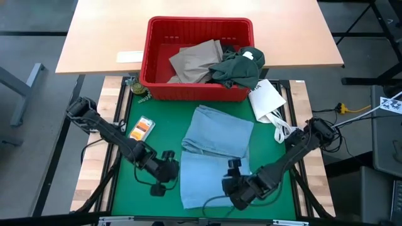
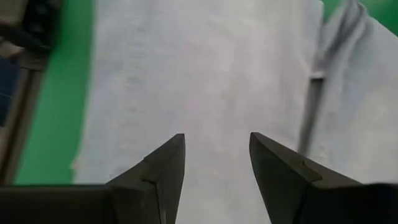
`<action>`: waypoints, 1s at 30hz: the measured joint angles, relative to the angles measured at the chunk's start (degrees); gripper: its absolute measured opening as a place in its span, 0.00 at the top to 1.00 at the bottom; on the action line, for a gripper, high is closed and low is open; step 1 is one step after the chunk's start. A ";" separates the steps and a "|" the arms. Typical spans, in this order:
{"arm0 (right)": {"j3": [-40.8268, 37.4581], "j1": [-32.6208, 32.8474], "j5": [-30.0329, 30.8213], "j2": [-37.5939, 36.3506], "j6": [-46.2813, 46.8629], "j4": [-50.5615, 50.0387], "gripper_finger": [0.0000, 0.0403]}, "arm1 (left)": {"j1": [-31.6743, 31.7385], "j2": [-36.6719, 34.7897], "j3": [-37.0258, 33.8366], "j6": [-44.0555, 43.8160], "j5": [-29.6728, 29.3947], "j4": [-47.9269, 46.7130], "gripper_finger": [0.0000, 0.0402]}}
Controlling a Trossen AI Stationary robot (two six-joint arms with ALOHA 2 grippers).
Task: Fold Laundry from Bin
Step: Fold the blue pants
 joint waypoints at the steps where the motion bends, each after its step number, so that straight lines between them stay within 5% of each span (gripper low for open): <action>1: 0.00 0.47 0.02 -0.01 -0.02 0.60 0.55 | -0.54 0.00 0.00 -1.06 0.00 0.62 0.90; 16: 0.00 1.57 -3.49 -0.01 0.00 5.81 0.53 | -6.68 0.97 0.07 -3.17 1.40 10.86 0.52; 30: 0.00 2.94 -7.49 0.52 0.73 8.74 0.32 | -10.48 8.40 0.09 0.35 -1.71 16.97 0.47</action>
